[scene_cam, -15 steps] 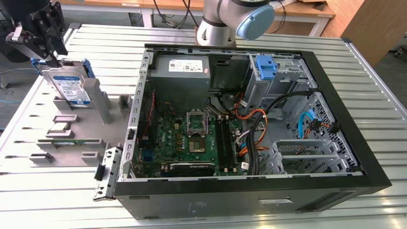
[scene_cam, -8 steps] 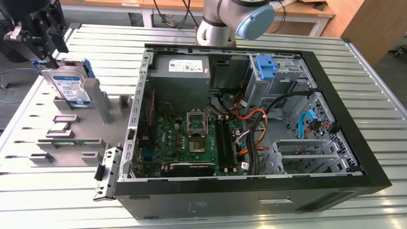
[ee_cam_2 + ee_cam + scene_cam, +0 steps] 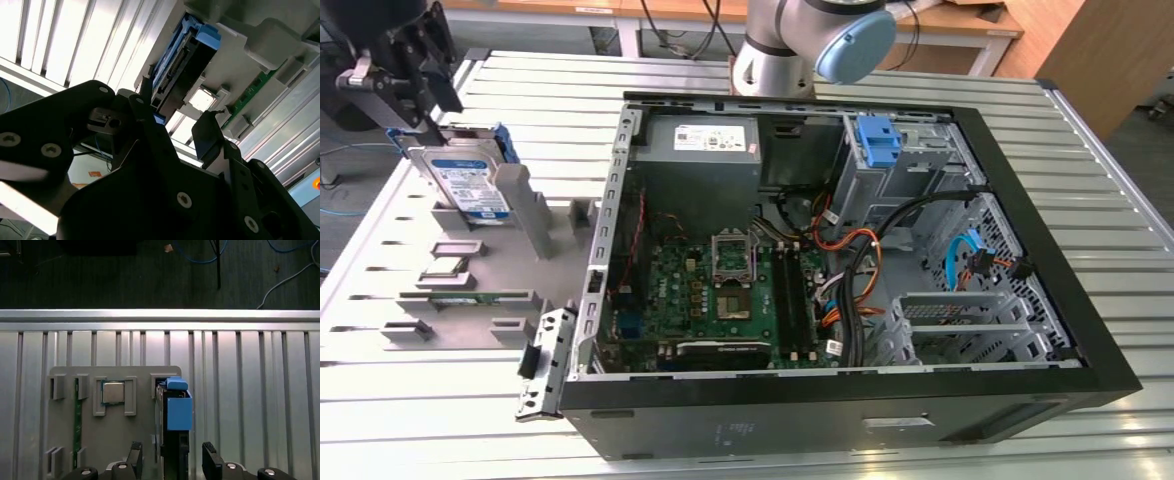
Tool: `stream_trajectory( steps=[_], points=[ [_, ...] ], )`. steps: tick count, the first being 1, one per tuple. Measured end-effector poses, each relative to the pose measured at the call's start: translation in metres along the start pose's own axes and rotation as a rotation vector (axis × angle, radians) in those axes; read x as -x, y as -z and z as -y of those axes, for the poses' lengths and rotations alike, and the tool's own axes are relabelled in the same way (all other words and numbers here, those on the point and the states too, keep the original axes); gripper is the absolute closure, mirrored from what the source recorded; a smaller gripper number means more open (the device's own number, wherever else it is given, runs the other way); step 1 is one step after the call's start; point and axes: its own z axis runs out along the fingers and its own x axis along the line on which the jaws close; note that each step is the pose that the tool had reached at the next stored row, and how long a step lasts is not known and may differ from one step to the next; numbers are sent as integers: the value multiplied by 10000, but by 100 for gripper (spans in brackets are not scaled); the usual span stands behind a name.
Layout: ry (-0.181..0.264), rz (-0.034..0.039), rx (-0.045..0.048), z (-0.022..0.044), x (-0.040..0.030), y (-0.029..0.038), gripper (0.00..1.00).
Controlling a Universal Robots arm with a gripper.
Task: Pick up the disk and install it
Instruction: 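Pick up the disk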
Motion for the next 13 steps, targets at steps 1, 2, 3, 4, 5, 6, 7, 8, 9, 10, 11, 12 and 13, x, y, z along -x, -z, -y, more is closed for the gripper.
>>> stream_trajectory(
  steps=[1, 2, 3, 4, 5, 6, 7, 8, 9, 10, 11, 12, 13],
  points=[
    [37, -2, 2, -1, 1, -8, 41],
    [73, -5, 5, -1, 1, -18, 41],
    [105, -6, 6, -1, 1, -29, 41],
    [140, -8, 7, -1, 1, -43, 41],
    [169, -9, 9, 0, 1, -55, 41],
    [198, -10, 10, 0, 1, -68, 41],
    [227, -12, 11, 1, 0, -82, 41],
    [254, -13, 12, 2, -1, -96, 41],
    [279, -14, 13, 2, -1, -110, 41],
    [303, -16, 15, 3, -2, -124, 41],
    [328, -17, 17, 4, -2, -138, 41],
    [351, -18, 17, 5, -3, -153, 41],
    [371, -19, 19, 5, -4, -168, 41]
  ],
)
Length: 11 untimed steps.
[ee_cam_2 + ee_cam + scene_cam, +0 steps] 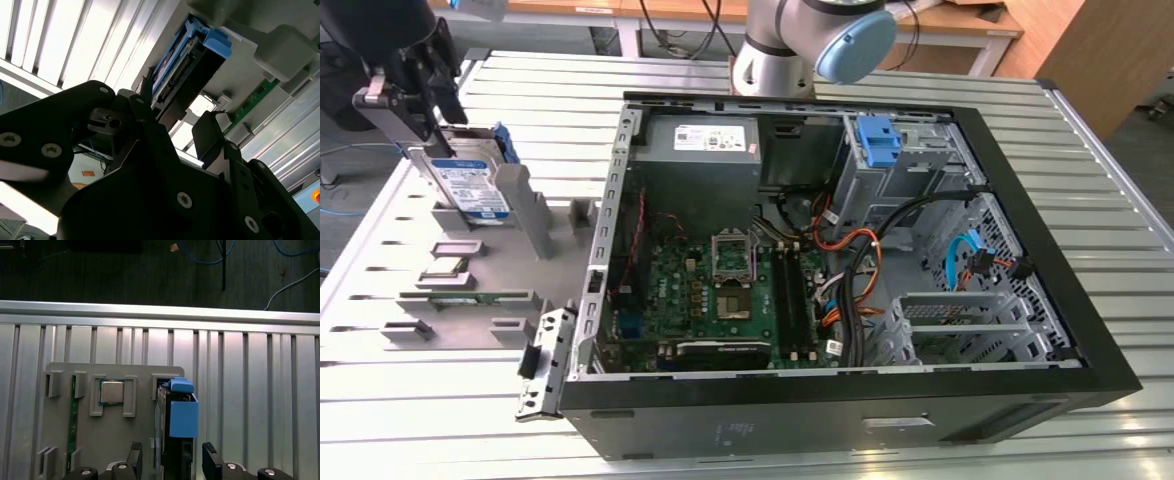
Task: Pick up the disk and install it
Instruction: 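Pick up the disk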
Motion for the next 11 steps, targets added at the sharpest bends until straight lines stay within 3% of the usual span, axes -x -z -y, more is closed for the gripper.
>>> stream_trajectory(
  steps=[6, 11],
  points=[
    [59, -3, 2, 4, -4, -82, 41],
    [61, -3, 3, 5, 5, -107, 41]
  ],
)
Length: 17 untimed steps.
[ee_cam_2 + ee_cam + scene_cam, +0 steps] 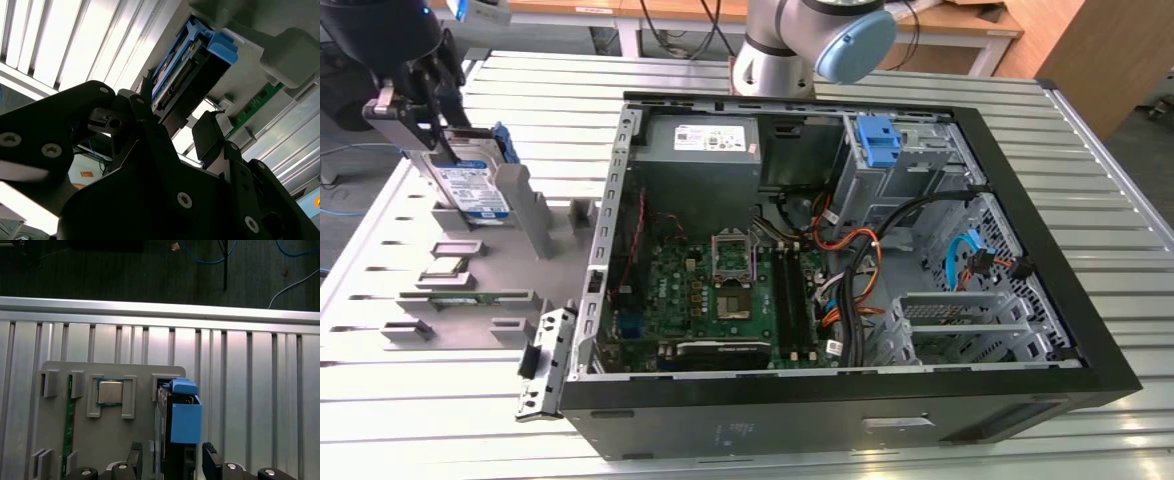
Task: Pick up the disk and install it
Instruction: 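Pick up the disk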
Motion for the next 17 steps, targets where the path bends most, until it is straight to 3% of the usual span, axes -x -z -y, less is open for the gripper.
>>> stream_trajectory(
  steps=[17],
  points=[
    [2, 1, -1, 2, 20, -18, 41]
  ],
)
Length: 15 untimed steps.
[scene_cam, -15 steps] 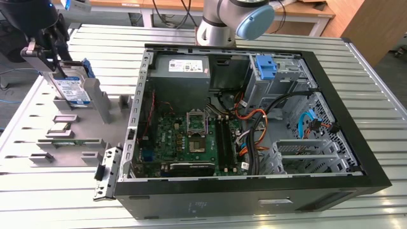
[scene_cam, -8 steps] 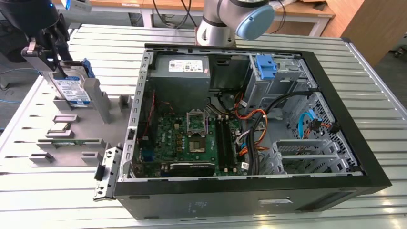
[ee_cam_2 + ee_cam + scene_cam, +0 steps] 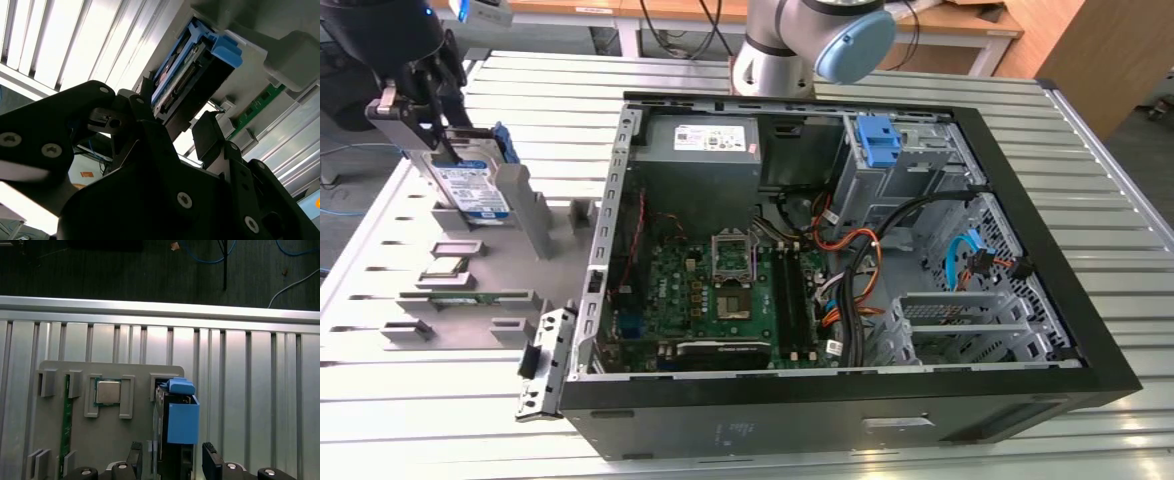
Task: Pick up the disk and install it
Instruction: 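Pick up the disk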
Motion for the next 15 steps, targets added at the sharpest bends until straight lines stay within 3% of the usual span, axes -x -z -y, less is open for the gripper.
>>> stream_trajectory(
  steps=[15],
  points=[
    [0, 0, 0, 0, -1, -11, 42]
  ],
)
